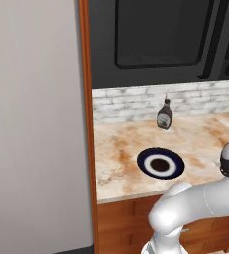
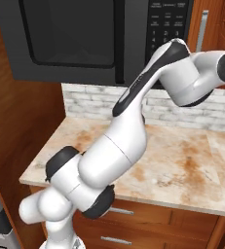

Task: Pick the garlic from the counter and place it in the microwave. Then turn on the microwave.

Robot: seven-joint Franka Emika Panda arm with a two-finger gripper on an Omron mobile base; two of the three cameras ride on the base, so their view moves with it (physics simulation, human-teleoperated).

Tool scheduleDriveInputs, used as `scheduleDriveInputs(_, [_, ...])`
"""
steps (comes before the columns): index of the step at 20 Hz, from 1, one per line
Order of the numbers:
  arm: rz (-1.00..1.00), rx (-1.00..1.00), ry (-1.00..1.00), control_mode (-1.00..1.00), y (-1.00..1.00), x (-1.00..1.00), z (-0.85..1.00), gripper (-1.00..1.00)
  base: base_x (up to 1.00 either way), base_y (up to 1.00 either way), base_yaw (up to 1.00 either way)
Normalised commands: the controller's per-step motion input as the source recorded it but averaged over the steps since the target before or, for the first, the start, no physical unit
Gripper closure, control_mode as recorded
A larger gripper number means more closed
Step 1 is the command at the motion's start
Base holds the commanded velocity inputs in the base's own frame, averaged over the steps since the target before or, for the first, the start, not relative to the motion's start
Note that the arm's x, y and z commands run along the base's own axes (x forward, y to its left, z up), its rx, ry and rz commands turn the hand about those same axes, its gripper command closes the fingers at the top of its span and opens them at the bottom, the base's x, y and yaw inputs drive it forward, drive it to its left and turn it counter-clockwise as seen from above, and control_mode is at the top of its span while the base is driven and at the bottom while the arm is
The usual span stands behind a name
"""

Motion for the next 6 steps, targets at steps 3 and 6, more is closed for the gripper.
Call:
scheduleDriveInputs(3, [0.0,0.01,0.0,-1.0,-0.14,0.2,0.0,-1.0,0.0,0.0,0.0])
scheduleDriveInputs(6, [0.0,0.02,0.02,-1.0,-0.06,0.24,-0.02,-1.0,0.0,0.0,0.0])
